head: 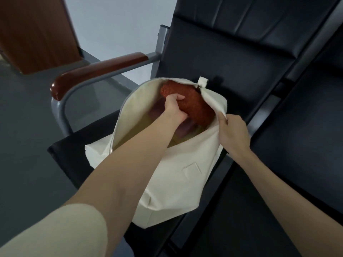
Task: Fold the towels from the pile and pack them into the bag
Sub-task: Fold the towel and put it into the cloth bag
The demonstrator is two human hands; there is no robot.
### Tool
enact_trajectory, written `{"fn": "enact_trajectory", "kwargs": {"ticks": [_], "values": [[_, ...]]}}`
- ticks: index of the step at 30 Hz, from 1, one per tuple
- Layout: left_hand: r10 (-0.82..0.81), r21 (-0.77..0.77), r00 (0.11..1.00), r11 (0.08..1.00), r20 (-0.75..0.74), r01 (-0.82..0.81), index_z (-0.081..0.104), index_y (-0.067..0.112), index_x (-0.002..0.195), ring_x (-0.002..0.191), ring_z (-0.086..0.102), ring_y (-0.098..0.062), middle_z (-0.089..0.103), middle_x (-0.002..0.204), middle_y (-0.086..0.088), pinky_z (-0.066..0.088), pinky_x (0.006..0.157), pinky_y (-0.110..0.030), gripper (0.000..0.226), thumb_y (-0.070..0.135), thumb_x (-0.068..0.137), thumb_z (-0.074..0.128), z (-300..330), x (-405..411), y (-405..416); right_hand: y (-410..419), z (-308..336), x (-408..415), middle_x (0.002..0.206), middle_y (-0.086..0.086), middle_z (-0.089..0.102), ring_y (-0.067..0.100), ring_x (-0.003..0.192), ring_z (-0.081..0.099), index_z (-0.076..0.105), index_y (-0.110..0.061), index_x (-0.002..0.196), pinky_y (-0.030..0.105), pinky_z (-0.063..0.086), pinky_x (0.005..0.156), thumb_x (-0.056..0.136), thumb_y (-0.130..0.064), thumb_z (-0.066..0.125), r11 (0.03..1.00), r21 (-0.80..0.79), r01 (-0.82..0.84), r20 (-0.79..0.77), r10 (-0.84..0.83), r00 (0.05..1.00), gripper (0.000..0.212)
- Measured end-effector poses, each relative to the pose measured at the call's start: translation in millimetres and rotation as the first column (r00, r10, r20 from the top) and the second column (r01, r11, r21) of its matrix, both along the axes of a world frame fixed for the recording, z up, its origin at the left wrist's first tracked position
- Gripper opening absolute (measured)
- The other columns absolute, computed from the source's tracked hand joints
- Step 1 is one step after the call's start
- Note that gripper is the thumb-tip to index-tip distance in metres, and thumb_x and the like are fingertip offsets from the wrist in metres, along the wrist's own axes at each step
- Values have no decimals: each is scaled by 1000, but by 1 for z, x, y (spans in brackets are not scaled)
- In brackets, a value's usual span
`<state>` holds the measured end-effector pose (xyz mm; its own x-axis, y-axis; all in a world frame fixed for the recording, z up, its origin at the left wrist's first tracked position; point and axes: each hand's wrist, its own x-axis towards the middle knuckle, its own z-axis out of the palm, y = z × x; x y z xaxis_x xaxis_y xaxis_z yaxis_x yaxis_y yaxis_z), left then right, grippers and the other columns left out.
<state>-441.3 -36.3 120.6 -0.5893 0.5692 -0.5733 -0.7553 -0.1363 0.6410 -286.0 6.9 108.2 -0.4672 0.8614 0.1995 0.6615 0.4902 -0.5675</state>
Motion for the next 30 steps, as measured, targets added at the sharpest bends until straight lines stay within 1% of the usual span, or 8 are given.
{"fn": "enact_trajectory", "kwargs": {"ticks": [3, 5, 8, 13, 20, 24, 27, 30], "values": [[-34, -140, 995, 990, -89, 22, 41, 3, 140, 119, 48, -37, 48, 134, -13, 53, 86, -32, 45, 8, 96, 48, -23, 1, 0, -5, -9, -4, 67, 0, 48, 16, 58, 46, 42, -14, 68, 29, 26, 47, 103, -40, 27, 1000, 6, 2, 72, -2, 997, 46], [19, -231, 989, 972, -147, -53, 27, 2, 146, 125, 45, -35, 42, 142, -14, 46, 99, -36, 58, 18, 96, 53, -40, 2, 4, -9, -17, -5, 68, 0, 49, 17, 60, 47, 44, -13, 71, 29, 27, 48, 103, -41, 26, 1000, 6, -7, 108, 6, 994, 46], [32, -187, 967, 979, -251, -81, 21, 4, 144, 121, 48, -33, 45, 137, -17, 42, 104, -48, 72, 4, 85, 61, -50, -5, 16, -10, -23, -3, 70, 0, 51, 18, 63, 50, 45, -13, 73, 30, 31, 52, 103, -41, 25, 1000, 11, 1, 119, -3, 993, 46], [-22, -191, 912, 980, -411, -62, 30, 6, 143, 123, 49, -26, 49, 135, -13, 38, 107, -35, 60, 1, 91, 59, -49, -15, 19, -5, -25, -1, 72, 2, 50, 20, 66, 50, 43, -13, 72, 32, 34, 56, 104, -36, 27, 1000, 0, -5, 112, 5, 994, 42], [-28, -290, 941, 954, -337, -76, 34, 0, 141, 120, 51, -31, 50, 135, -15, 45, 95, -35, 53, 6, 91, 50, -40, -1, 3, -13, -23, -2, 74, 5, 50, 25, 67, 55, 39, -17, 66, 36, 45, 56, 102, -37, 34, 991, -115, -71, 21, 74, 997, 42], [-168, -378, 830, 924, -532, -55, 39, 0, 139, 120, 50, -32, 51, 133, -16, 41, 98, -33, 50, 2, 89, 44, -35, 13, -34, -30, -15, 10, 82, 12, 62, 29, 67, 66, 55, -4, 101, 49, 57, 60, 100, -40, 40, 957, -269, -111, 18, 121, 993, 39], [-317, -458, 699, 889, -641, -16, 37, 7, 143, 123, 48, -29, 50, 136, -10, 37, 103, -31, 55, 3, 89, 42, -17, 24, -64, -45, -1, 25, 97, 18, 63, 33, 83, 66, 44, 3, 125, 50, 56, 71, 100, -37, 43, 935, -335, -115, 73, 148, 986, 47], [-518, -567, 508, 821, -688, 68, 43, 5, 138, 123, 48, -30, 53, 133, -12, 33, 92, -25, 50, 6, 89, 47, 1, 47, -89, -60, 19, 57, 104, 15, 62, 29, 91, 62, 40, -2, 130, 48, 53, 80, 100, -35, 44, 953, -258, -160, 214, 218, 952, 45]]}}
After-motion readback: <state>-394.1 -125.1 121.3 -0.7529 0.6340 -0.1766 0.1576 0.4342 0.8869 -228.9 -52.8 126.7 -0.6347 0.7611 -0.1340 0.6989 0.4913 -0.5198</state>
